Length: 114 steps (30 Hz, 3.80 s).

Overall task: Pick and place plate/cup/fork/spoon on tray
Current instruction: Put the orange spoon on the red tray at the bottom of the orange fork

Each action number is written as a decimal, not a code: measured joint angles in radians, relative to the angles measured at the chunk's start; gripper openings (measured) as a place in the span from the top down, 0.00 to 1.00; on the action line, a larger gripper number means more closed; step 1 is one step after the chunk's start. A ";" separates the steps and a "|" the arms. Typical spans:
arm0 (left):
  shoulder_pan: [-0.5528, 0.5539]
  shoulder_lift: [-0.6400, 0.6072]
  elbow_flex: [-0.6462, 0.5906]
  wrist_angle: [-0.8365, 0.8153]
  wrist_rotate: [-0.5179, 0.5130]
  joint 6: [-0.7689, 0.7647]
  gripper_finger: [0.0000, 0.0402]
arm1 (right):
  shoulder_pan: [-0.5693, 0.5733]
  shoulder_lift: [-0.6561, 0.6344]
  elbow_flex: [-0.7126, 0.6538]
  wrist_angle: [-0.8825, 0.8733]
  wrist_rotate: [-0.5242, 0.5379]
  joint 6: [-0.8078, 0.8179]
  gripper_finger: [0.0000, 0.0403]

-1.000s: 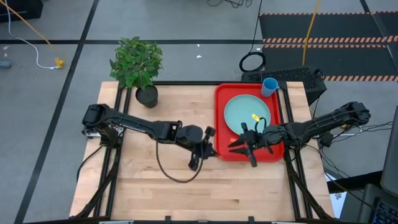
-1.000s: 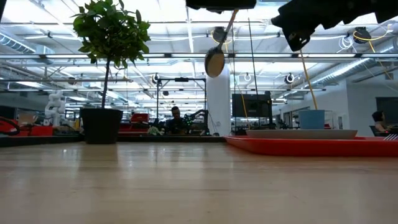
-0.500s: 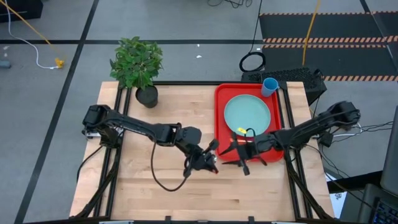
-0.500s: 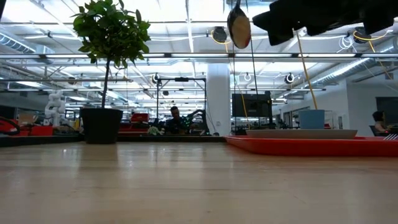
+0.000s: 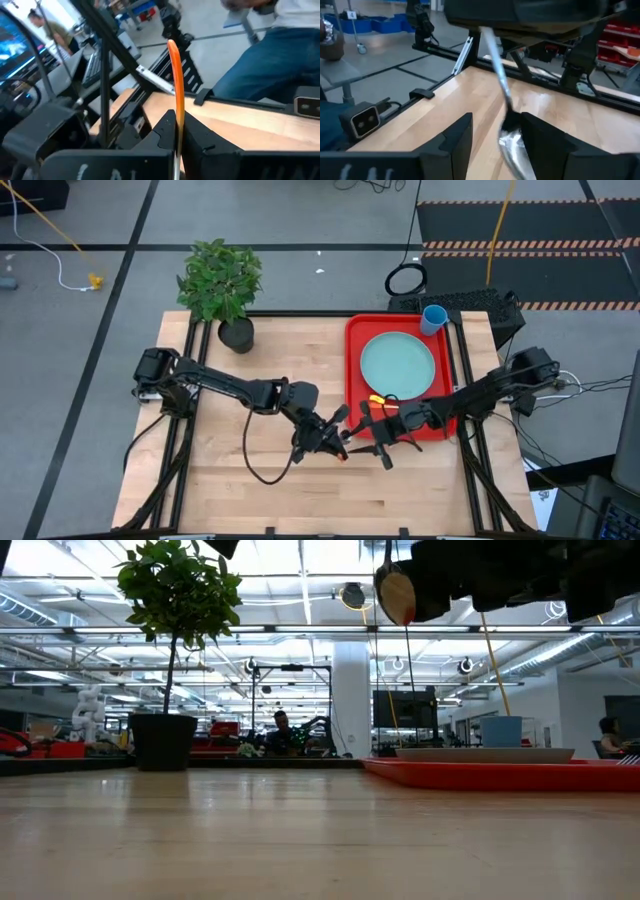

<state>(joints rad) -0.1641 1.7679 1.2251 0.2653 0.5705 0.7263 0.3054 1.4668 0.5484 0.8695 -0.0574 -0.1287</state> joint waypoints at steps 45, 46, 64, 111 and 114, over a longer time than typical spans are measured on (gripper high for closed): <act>0.020 0.073 0.000 0.118 0.129 -0.026 0.89 | 0.000 0.052 0.004 0.082 -0.126 0.005 0.98; 0.020 0.073 0.000 0.117 0.115 -0.040 0.88 | -0.003 0.052 0.004 0.076 -0.126 0.012 0.98; 0.020 -0.028 0.005 -0.002 -0.103 -0.252 0.66 | -0.029 -0.136 0.004 -0.224 -0.067 0.063 1.00; 0.020 -0.202 0.001 -0.427 -0.676 -0.464 0.47 | 0.021 -0.399 0.003 -1.449 0.197 0.795 1.00; 0.020 -0.202 0.001 -0.427 -0.676 -0.466 0.47 | 0.024 -0.381 0.003 -1.458 0.185 0.797 1.00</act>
<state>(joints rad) -0.1444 1.5658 1.2259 -0.1616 -0.1055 0.2598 0.3294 1.0862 0.5518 -0.5883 0.1276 0.6680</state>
